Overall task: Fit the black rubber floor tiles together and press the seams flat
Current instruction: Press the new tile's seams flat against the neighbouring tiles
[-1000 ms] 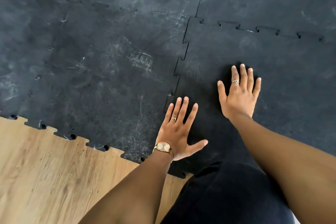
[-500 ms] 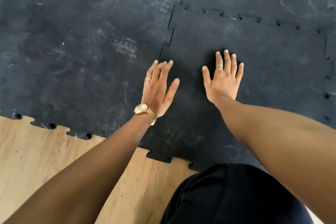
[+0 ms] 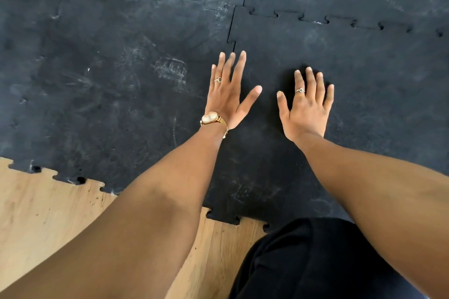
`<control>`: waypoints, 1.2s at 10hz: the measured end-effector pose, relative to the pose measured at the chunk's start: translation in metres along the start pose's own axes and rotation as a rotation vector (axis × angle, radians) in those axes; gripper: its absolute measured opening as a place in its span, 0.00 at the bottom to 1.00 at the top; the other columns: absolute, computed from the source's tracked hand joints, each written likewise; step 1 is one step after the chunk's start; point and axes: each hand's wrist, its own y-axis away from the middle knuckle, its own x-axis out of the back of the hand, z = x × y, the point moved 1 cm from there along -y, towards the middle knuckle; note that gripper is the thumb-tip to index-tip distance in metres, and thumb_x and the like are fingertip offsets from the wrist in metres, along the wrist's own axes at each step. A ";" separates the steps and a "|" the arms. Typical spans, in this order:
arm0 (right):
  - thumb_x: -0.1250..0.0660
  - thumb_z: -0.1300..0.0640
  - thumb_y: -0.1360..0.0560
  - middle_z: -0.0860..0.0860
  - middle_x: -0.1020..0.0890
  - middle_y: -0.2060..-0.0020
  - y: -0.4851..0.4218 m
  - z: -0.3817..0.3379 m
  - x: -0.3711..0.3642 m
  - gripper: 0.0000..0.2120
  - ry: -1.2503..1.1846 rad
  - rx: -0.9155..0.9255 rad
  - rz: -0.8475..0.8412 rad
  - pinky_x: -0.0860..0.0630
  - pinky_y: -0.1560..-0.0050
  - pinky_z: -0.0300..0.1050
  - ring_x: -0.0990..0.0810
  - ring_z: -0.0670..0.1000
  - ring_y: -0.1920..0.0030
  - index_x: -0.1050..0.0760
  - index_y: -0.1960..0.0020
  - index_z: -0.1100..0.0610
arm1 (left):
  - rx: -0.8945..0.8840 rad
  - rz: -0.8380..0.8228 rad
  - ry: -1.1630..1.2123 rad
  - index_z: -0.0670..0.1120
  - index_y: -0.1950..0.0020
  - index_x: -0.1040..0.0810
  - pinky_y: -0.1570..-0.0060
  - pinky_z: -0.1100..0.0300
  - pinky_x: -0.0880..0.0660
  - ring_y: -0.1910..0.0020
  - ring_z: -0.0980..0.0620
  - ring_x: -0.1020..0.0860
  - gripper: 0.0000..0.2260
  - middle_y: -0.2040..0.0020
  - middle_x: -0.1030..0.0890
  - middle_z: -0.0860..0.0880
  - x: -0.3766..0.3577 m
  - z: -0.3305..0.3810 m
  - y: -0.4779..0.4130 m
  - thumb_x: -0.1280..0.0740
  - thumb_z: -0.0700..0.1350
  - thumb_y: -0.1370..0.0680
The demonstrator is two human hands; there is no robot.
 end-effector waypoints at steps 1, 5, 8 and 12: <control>0.53 0.39 0.19 0.53 0.45 0.22 -0.004 -0.001 0.002 0.31 -0.003 0.004 0.003 0.57 0.23 0.60 0.51 0.56 0.22 0.45 0.22 0.55 | -0.051 0.060 0.134 0.42 0.21 0.48 0.24 0.44 0.53 0.21 0.43 0.54 0.33 0.21 0.44 0.43 0.010 0.002 0.004 0.42 0.57 0.19; 0.53 0.40 0.19 0.53 0.44 0.22 0.002 0.002 0.000 0.31 0.010 0.001 -0.013 0.57 0.24 0.60 0.51 0.56 0.22 0.45 0.22 0.55 | -0.105 -0.204 -0.415 0.46 0.20 0.57 0.24 0.41 0.56 0.22 0.40 0.58 0.44 0.21 0.55 0.39 -0.010 0.000 0.072 0.60 0.75 0.27; 0.53 0.40 0.19 0.54 0.44 0.22 -0.003 -0.002 0.002 0.31 0.002 0.015 -0.006 0.57 0.24 0.61 0.51 0.57 0.22 0.45 0.22 0.55 | -0.141 -0.221 -0.174 0.45 0.20 0.53 0.24 0.44 0.59 0.21 0.46 0.57 0.41 0.20 0.52 0.43 0.006 -0.007 0.071 0.53 0.71 0.24; 0.52 0.40 0.19 0.53 0.45 0.22 0.004 0.003 0.003 0.30 0.002 0.008 -0.024 0.58 0.23 0.59 0.52 0.55 0.22 0.46 0.21 0.55 | 0.025 -0.088 -0.192 0.44 0.21 0.46 0.23 0.49 0.52 0.22 0.43 0.49 0.34 0.21 0.46 0.42 0.002 -0.014 0.117 0.54 0.64 0.20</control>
